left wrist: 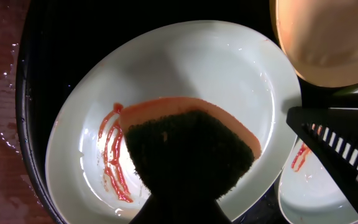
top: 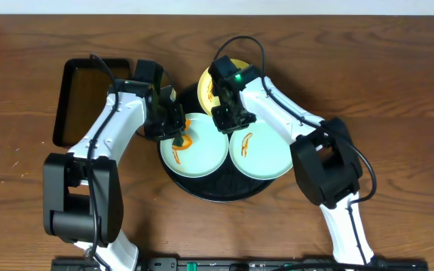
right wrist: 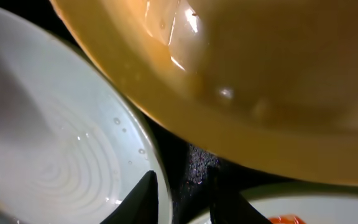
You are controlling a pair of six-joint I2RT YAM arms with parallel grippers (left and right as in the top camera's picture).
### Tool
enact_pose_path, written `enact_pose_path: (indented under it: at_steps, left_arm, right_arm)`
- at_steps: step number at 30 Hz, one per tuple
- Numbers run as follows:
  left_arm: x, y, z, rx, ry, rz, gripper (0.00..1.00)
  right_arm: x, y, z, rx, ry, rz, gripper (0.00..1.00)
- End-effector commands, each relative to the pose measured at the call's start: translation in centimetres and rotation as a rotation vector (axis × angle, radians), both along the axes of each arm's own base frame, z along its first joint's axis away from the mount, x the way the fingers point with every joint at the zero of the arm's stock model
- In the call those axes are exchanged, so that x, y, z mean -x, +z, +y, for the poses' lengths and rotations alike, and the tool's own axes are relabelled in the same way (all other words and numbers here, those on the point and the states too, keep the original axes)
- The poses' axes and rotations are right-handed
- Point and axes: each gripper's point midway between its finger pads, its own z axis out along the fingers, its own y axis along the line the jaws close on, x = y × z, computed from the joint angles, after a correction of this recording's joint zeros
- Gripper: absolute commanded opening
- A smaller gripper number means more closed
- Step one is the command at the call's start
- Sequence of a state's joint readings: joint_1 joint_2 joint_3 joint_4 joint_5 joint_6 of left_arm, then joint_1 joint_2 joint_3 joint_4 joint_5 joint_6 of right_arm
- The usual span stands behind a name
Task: Clean dirty plates on tray and stack at the side
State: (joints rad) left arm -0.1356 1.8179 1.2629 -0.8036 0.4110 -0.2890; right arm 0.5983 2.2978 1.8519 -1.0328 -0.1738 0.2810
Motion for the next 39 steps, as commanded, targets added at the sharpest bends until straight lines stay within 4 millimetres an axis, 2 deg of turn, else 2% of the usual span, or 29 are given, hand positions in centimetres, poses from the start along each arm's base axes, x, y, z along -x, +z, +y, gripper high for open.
enact_pose_path:
  at_steps: [1, 11, 14, 17, 26, 28, 30, 31, 39]
  left_arm:
    - [0.0, 0.0, 0.2, -0.016, 0.005, 0.000, 0.07]
    - [0.0, 0.0, 0.2, -0.016, 0.005, 0.000, 0.07]
    - [0.0, 0.0, 0.2, -0.016, 0.005, 0.000, 0.07]
    - [0.0, 0.0, 0.2, -0.016, 0.005, 0.000, 0.08]
    - [0.0, -0.1, 0.2, -0.016, 0.005, 0.000, 0.07]
    - [0.0, 0.0, 0.2, -0.016, 0.005, 0.000, 0.07]
    - [-0.1, -0.1, 0.2, -0.015, 0.005, -0.003, 0.07]
    - [-0.2, -0.1, 0.2, -0.015, 0.005, -0.006, 0.07]
    - [-0.4, -1.0, 0.2, -0.007, 0.089, 0.002, 0.07]
  right_arm:
    - [0.3, -1.1, 0.2, 0.019, 0.008, 0.008, 0.24]
    - [0.7, -1.8, 1.4, 0.014, 0.034, -0.003, 0.18]
    - [0.6, -2.6, 1.0, 0.052, 0.036, -0.008, 0.17]
    - [0.8, -3.2, 0.8, 0.066, 0.035, 0.001, 0.11]
    - [0.8, -3.3, 0.8, 0.067, 0.036, 0.002, 0.07]
    - [0.8, -3.3, 0.8, 0.067, 0.036, 0.001, 0.12]
    - [0.8, -3.3, 0.8, 0.066, 0.036, 0.001, 0.26]
    - [0.8, -3.3, 0.8, 0.066, 0.037, 0.001, 0.26]
    - [0.6, -3.3, 0.5, 0.083, 0.035, -0.011, 0.03]
